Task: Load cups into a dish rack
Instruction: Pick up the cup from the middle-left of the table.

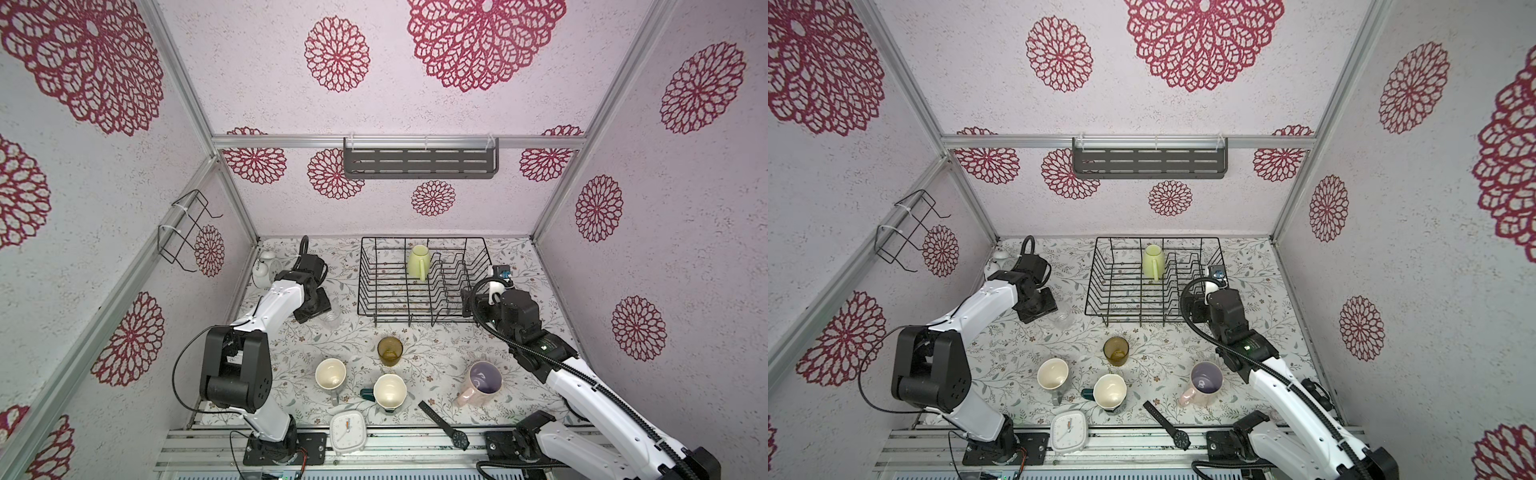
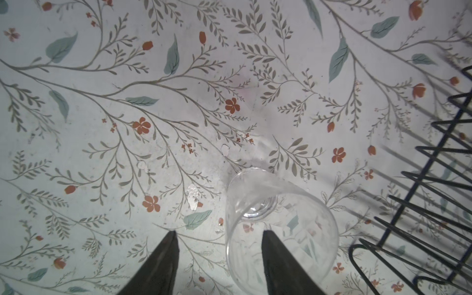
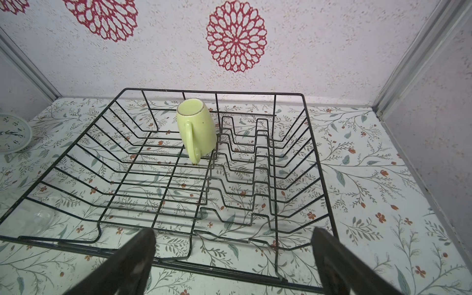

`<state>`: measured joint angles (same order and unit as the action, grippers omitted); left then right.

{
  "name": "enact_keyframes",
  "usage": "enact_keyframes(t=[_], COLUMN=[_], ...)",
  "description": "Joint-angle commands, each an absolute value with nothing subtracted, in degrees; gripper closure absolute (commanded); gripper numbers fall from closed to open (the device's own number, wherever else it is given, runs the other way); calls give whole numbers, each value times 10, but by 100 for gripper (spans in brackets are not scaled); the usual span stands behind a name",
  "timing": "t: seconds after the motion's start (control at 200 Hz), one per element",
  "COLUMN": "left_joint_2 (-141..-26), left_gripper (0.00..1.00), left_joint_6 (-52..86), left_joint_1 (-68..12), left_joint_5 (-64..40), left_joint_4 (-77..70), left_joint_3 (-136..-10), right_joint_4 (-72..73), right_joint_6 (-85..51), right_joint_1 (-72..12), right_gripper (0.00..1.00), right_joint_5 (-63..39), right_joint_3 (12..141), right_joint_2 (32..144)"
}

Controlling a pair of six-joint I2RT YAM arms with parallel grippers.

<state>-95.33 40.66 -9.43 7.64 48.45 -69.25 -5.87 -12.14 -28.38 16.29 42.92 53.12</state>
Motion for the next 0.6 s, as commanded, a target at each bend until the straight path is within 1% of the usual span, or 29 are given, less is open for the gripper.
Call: enact_keyframes(t=[0.0,0.075,0.13,0.2,0.255,0.305,0.45,0.525,0.59], left_joint_2=[-954,-958,-967,-988,-1001,-1004,-996,-990,-980], left_gripper=[47,51,52,53,57,64,91,99,100], left_joint_6=[420,419,417,421,425,425,420,416,407], left_joint_1=[-91,-91,-90,-87,-85,-83,-78,-73,-68], left_joint_5=[92,77,66,67,70,68,40,25,16], left_joint_4=[465,437,421,428,439,432,402,397,392], left_joint_3=[-680,-667,-663,-672,-680,-676,-653,-645,-634], right_joint_4=[-45,-34,-29,-26,-18,-8,7,5,5], right_joint_6=[-132,-135,-137,-146,-155,-163,-177,-184,-186], right_joint_1=[-283,-283,-283,-283,-283,-283,-284,-284,-283], right_gripper=[5,8,10,12,13,15,17,17,17], right_joint_5=[162,151,144,141,139,132,119,120,111], right_joint_3=[454,455,459,467,469,469,461,461,460], right_joint_2=[534,544,553,563,569,571,572,572,572])
